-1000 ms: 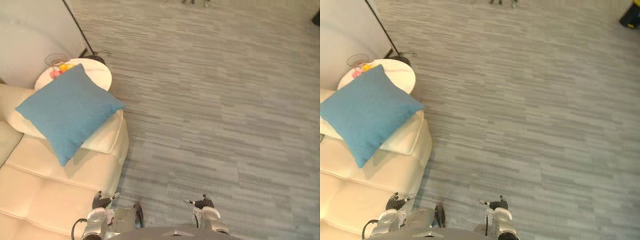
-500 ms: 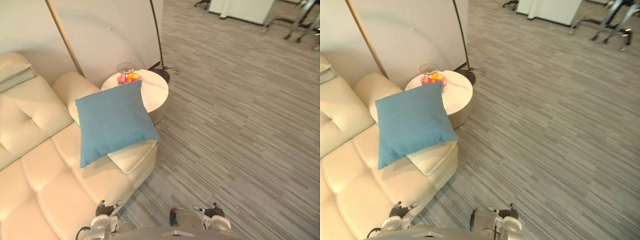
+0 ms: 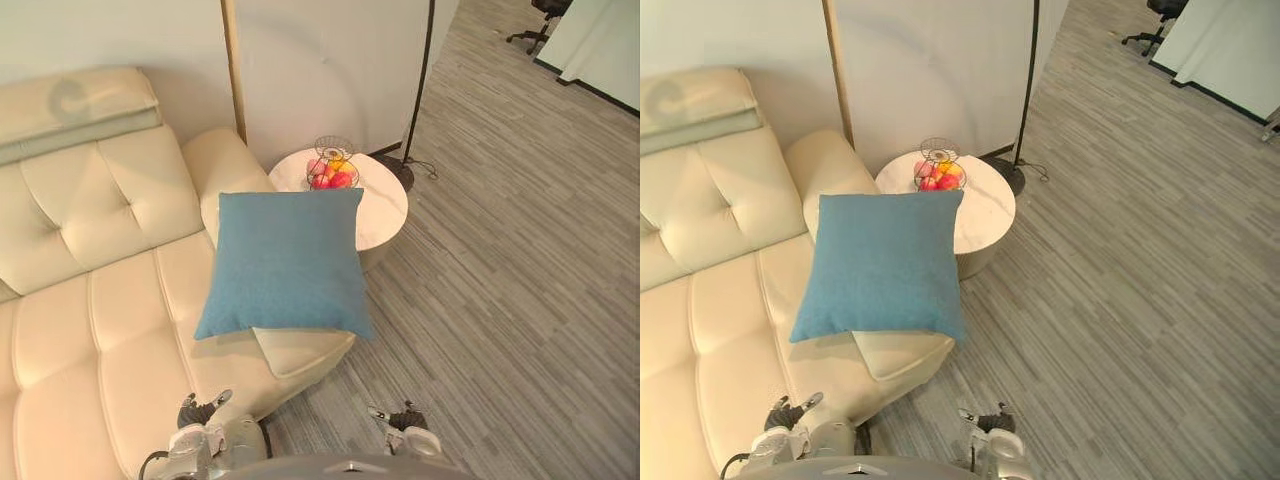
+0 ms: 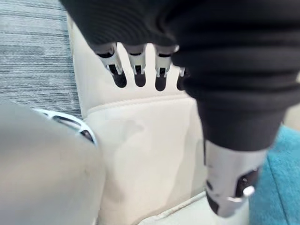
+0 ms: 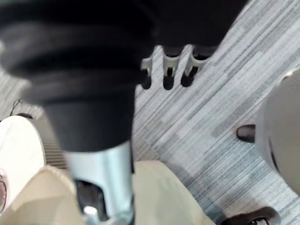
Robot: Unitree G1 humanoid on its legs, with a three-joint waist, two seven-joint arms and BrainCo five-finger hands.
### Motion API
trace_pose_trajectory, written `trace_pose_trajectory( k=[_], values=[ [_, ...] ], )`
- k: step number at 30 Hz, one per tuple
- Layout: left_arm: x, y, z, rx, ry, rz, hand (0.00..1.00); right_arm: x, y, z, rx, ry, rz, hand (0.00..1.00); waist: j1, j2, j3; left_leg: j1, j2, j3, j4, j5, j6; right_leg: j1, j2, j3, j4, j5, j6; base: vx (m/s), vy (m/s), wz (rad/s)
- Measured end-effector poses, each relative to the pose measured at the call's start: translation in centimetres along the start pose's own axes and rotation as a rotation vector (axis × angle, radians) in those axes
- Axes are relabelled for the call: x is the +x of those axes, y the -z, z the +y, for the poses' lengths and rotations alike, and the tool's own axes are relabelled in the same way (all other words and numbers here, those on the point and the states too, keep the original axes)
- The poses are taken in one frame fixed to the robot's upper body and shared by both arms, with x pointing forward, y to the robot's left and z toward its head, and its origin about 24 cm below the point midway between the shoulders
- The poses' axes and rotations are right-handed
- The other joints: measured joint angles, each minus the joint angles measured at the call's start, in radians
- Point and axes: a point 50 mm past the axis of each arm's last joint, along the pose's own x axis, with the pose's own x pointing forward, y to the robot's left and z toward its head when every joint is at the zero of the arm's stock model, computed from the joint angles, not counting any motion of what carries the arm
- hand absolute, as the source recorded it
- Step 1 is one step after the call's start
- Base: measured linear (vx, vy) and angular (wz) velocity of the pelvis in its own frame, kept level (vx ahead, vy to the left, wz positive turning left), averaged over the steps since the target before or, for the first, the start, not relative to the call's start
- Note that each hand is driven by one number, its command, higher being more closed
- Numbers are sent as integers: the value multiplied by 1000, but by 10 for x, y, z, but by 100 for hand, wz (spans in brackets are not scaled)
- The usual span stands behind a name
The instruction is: Pick up cushions and gather them together orderly.
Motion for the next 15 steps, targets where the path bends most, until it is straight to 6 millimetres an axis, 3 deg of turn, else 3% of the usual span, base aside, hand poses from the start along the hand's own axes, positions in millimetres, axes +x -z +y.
trace_pose_trajectory(
  k=[1,3,4,6,8,9,10,12,13,15],
  values=[
    [0,1,0,0,0,6,0,0,0,0,-1,1,2,0,1,1,1,17,-9,1,-17,-3,5,-8,-9,8,34,1,2,129,91,-4],
    [0,4,0,3,-1,22,0,0,3,1,-11,-7,8,0,3,8,6,95,-35,4,-82,-9,11,-99,-58,30,296,21,23,80,75,-2],
    [0,5,1,8,-1,25,0,0,2,1,-10,-6,5,0,-2,10,7,110,-41,1,-94,-10,11,-125,-70,35,355,30,24,78,54,17],
    [0,8,4,31,-2,31,0,0,2,2,-22,-10,1,0,-19,7,1,156,-54,-18,-130,-17,20,-190,-81,71,488,-10,20,109,-6,37],
    [0,7,3,33,1,28,0,0,2,2,-24,-11,-1,0,-24,8,0,171,-54,-38,-139,-15,21,-220,-61,78,459,-54,12,91,-74,37],
    [0,7,3,34,-1,29,0,0,0,3,-24,-13,-6,0,-37,8,0,178,-54,-57,-151,-7,12,-233,-25,102,357,-69,10,118,-126,49],
    [0,8,5,39,-5,33,0,0,0,3,-24,-12,-5,0,-45,5,-2,177,-59,-70,-155,2,-4,-225,4,136,226,-44,4,130,-139,48],
    [1,10,7,68,-7,46,0,1,4,-4,-23,6,13,0,-45,-13,-17,180,-85,-103,-169,9,-21,-215,20,157,110,29,-4,202,-131,34],
    [0,13,-1,66,12,56,0,3,4,-14,-16,36,14,0,-45,25,-31,187,-70,-122,-209,32,-35,-195,36,153,58,46,-11,227,-96,16],
    [-2,16,-4,59,15,63,0,4,2,-21,-23,56,9,0,-45,42,-26,208,-58,-120,-248,44,-48,-174,56,151,18,62,-18,183,-76,-6]
  ],
)
